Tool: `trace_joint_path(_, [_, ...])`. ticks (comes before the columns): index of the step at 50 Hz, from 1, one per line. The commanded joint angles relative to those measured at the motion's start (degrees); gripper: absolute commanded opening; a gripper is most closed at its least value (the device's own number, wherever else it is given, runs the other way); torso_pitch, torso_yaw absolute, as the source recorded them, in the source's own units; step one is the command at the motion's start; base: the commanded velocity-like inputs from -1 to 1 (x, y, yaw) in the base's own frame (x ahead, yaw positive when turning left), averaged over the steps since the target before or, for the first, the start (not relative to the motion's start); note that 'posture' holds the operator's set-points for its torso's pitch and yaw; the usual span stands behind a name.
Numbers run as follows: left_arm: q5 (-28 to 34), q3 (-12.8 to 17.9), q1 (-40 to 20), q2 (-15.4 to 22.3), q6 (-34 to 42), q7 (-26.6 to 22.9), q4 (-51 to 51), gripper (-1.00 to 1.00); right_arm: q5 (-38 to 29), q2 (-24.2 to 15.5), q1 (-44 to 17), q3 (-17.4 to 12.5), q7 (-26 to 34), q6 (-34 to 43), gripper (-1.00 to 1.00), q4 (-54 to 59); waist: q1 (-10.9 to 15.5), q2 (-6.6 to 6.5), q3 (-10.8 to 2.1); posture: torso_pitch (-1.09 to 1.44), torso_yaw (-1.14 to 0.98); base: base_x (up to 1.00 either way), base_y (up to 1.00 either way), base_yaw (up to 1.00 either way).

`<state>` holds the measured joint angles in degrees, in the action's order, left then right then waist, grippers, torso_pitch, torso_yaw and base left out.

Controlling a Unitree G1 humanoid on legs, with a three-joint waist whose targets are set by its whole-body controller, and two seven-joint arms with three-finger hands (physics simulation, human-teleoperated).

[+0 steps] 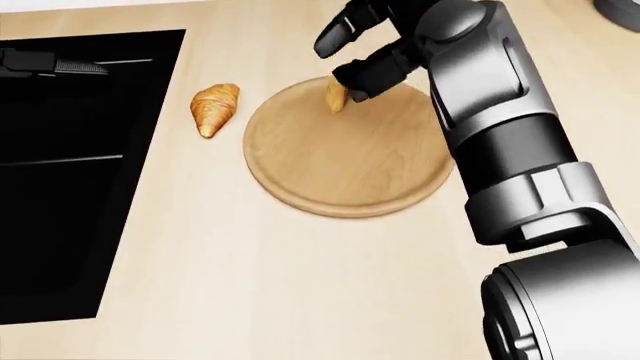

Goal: Place the pastries on the plates.

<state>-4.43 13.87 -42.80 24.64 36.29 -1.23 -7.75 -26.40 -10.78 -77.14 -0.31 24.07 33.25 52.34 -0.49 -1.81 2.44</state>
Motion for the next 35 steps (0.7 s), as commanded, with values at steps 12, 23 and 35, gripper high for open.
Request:
trace_joint_path(12, [0.43, 0.46, -2.22, 0.7, -1.53, 0.05, -1.62, 1.0, -2.86, -1.2, -0.03, -0.07, 4.11, 2.57, 0.28, -8.61, -0.07, -0.11, -1.74, 0.0, 0.0, 0.0, 0.0, 0.0])
trace_joint_path(23, [0.43, 0.7, -1.45, 0.57, -1.71, 0.2, -1.73, 1.0, -3.43, -1.78, -1.32, -0.99, 4.3, 4.5, 1.0, -9.87, -0.07, -0.21, -1.74, 0.0, 0.0, 0.0, 0.0, 0.0])
trace_joint_path(35, [-0.12, -0.08, -5.64, 0.77, -1.84, -0.49, 3.49, 1.0, -0.94, -4.64, -3.76, -3.91, -1.07, 7.06, 1.0, -13.21, 0.13, 0.0, -1.7, 0.0, 0.0, 0.0, 0.0, 0.0])
